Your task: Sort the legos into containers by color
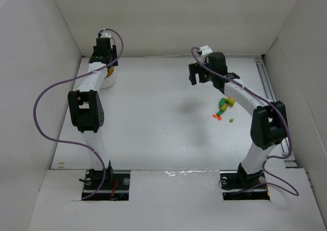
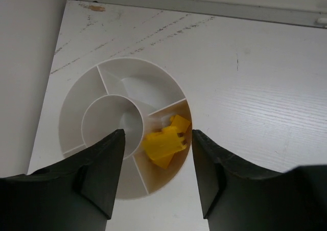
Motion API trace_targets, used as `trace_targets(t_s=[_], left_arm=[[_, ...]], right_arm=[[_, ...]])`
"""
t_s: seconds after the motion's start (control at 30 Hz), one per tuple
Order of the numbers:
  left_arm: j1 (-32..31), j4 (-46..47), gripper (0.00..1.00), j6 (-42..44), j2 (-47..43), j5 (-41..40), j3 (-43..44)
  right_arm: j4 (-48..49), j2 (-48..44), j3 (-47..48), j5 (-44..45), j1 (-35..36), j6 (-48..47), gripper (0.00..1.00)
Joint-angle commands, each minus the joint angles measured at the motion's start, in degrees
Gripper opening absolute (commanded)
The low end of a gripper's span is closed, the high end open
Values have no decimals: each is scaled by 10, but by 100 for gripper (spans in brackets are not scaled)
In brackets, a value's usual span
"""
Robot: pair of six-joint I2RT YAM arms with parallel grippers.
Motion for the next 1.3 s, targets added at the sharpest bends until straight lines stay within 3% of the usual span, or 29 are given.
trace_targets(t_s=[0.0, 0.1, 0.2, 0.4, 0.6, 0.8, 0.93, 1.27], left_arm=[[4, 6, 52, -5, -3, -5, 24], [4, 6, 57, -5, -3, -5, 24], [4, 6, 55, -10, -16, 8, 30], [4, 182, 54, 8, -151, 221, -109], [-20, 113, 54, 22, -147, 319, -73], [-20, 123, 54, 17, -167, 331, -126], [-20, 123, 54, 12, -167, 331, -126], [-20, 105, 54, 17, -148, 361, -107]], right_arm=[[10, 0, 26, 5, -3, -2, 94], [10, 0, 26, 5, -3, -2, 94], [10, 0, 26, 17, -3, 8, 94], [-10, -26, -2, 1, -67, 42, 92], [-110, -68, -53, -55, -158, -7, 82], [-183, -129, -110, -88, -239, -120, 66], [-204, -144, -130, -88, -249, -204, 60], [-228, -48, -83, -81, -249, -276, 55]])
